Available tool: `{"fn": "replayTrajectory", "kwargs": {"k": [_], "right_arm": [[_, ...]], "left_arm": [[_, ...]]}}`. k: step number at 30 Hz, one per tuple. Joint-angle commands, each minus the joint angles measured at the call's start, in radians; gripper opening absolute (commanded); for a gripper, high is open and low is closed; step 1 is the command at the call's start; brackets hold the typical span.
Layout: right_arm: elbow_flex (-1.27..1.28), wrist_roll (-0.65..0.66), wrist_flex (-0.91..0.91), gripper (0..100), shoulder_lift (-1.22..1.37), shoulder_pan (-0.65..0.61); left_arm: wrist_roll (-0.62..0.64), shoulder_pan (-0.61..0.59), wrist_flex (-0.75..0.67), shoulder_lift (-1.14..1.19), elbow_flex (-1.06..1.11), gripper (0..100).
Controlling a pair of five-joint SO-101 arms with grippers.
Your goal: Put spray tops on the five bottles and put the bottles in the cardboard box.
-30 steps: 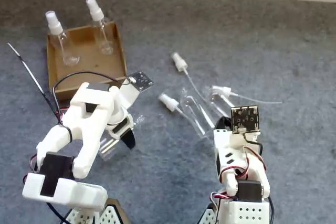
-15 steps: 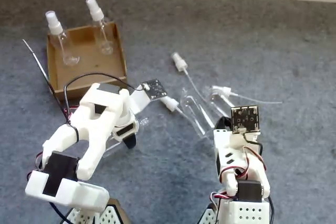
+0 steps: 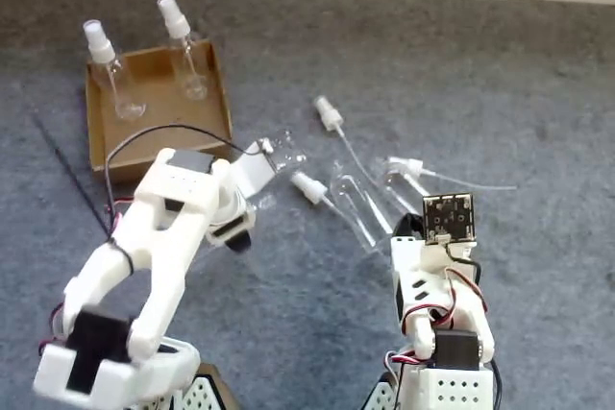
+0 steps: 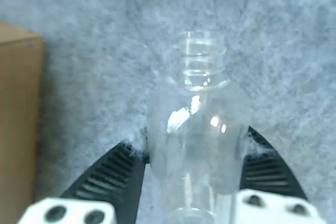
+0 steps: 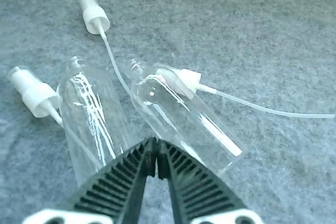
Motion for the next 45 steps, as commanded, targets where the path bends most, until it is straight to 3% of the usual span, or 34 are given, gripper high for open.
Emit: {"fn": "replayTrajectory", "kwargs": {"k": [1, 6, 16, 20, 27, 31, 35, 40, 45], "right_arm": [[0.096, 0.008, 0.008, 0.5, -0.012, -0.008], [0.096, 0.008, 0.007, 0.5, -0.013, -0.008], [0.096, 0.009, 0.004, 0.9, -0.015, -0.004], [0.094, 0.009, 0.007, 0.9, -0.015, -0.001], [0.068, 0.015, 0.076, 1.1, -0.013, 0.071], [-0.071, 0.147, 0.194, 1.1, -0.007, 0.018], [-0.196, 0.206, 0.272, 1.1, -0.005, -0.039], [-0.3, 0.207, 0.315, 1.2, -0.004, -0.114], [-0.404, 0.207, 0.312, 11.8, 0.11, -0.133]], "left_arm": [[0.04, 0.012, 0.015, -0.193, -0.042, 16], [0.278, 0.038, 0.032, -0.361, 0.01, 16], [0.577, 0.11, 0.021, -0.622, 0.11, 16], [0.74, 0.081, -0.06, -0.702, 0.219, 16], [0.766, -0.065, -0.262, -0.845, 0.452, 16], [0.766, -0.081, -0.327, -0.937, 0.532, 16], [0.802, -0.099, -0.362, -1.024, 0.584, 16], [0.918, -0.209, -0.354, -1.115, 0.611, 16], [0.916, -0.217, -0.359, -1.159, 0.638, 16]]}}
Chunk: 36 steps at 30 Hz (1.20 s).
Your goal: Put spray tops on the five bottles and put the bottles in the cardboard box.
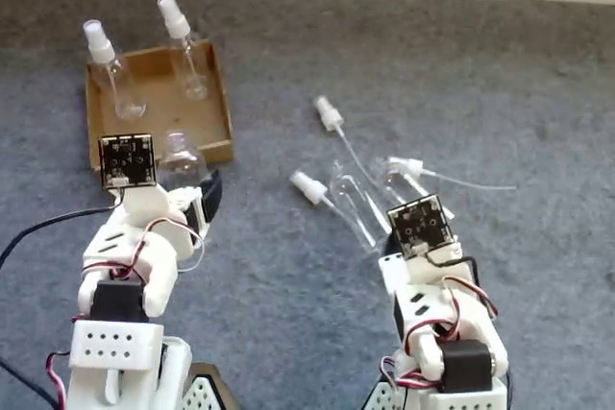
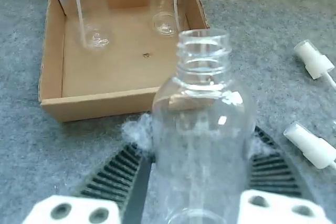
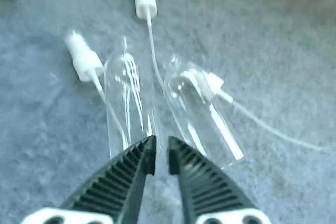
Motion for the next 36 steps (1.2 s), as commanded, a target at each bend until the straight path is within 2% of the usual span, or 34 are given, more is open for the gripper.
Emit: {"fn": "replayTrajectory", "kwargs": {"k": [1, 8, 12, 17, 24, 29, 33, 36], "right_arm": [[-0.165, 0.009, -0.007, 13.9, 0.163, -0.025], [-0.421, 0.009, -0.015, 12.7, 0.547, -0.14], [-0.549, 0.009, -0.013, 12.6, 0.783, -0.228], [-0.71, 0.009, -0.007, 13.0, 1.101, -0.312], [-0.975, 0.012, 0.018, 13.2, 1.486, -0.377], [-1.219, 0.153, 0.15, 13.2, 1.716, -0.42], [-1.394, 0.163, 0.179, 13.8, 1.865, -0.415], [-1.497, 0.192, 0.179, 20.3, 1.954, -0.415]], "left_arm": [[0.015, -0.019, -0.025, -0.048, -0.001, 16], [0.018, -0.024, -0.025, -0.053, -0.001, 16], [0.02, -0.091, -0.026, -0.053, -0.007, 16], [0.021, -0.102, -0.026, -0.053, -0.007, 16], [0.021, -0.105, -0.026, -0.053, -0.007, 16], [0.021, -0.105, -0.026, -0.053, -0.004, 16], [0.018, -0.105, -0.025, -0.053, -0.002, 16], [0.017, -0.105, -0.021, -0.053, -0.002, 16]]}}
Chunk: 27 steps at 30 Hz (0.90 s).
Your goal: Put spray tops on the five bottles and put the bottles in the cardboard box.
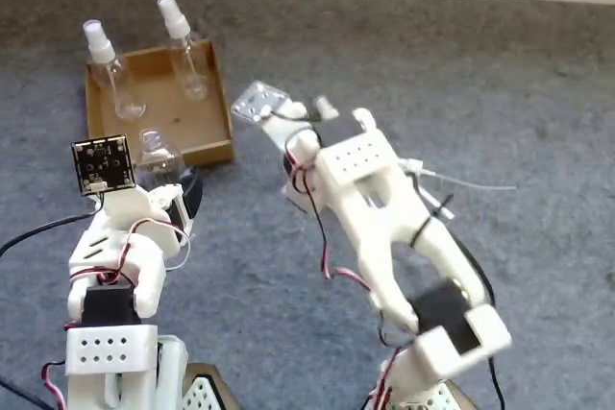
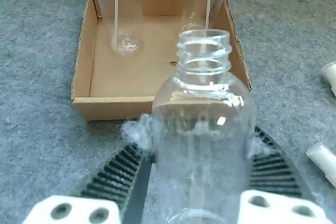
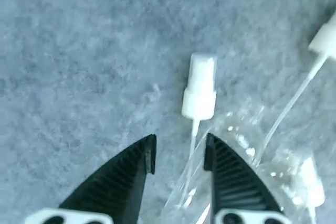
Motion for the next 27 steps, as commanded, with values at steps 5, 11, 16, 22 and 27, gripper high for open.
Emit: {"fn": "replayTrajectory", "kwargs": {"k": [5, 11, 16, 22, 27], "right_arm": [[-0.231, 0.106, 0.016, 23.5, 0.176, -0.012], [-0.234, 0.109, 0.005, 23.5, 0.285, -0.012], [-0.234, 0.109, 0.005, 23.5, 0.358, -0.012], [-0.234, 0.11, 0.005, 19.6, 0.367, -0.004], [-0.234, 0.11, 0.005, 6.3, 0.366, 0.001]], "left_arm": [[0.012, -0.008, -0.021, -0.019, -0.007, 16], [0.012, -0.008, -0.023, -0.019, -0.007, 16], [0.011, -0.005, -0.021, -0.019, -0.005, 16], [0.011, -0.004, -0.021, -0.019, -0.005, 16], [0.011, -0.004, -0.025, -0.019, -0.005, 16]]}}
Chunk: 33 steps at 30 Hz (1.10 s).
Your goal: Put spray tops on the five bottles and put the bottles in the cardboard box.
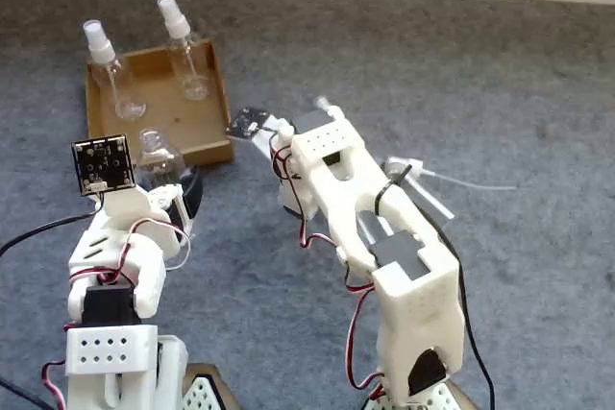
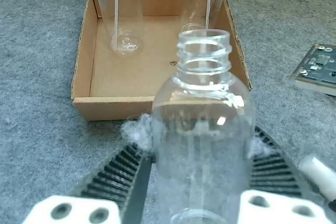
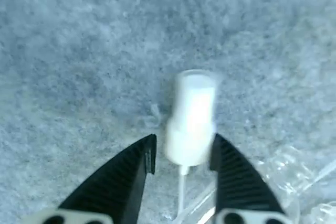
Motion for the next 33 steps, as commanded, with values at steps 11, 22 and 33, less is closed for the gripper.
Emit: {"fn": "replayTrajectory", "kwargs": {"k": [11, 22, 33], "right_arm": [[-0.062, -0.051, 0.018, 2.7, -0.182, 0.053], [-0.053, -0.212, 0.053, 2.7, -0.565, 0.059], [-0.051, -0.381, 0.148, 2.8, -0.903, 0.059]], "left_arm": [[0.011, -0.002, -0.025, -0.019, -0.004, 16], [0.009, 0.077, -0.025, -0.019, -0.004, 16], [0.008, 0.375, -0.026, -0.019, 0.035, 17]]}}
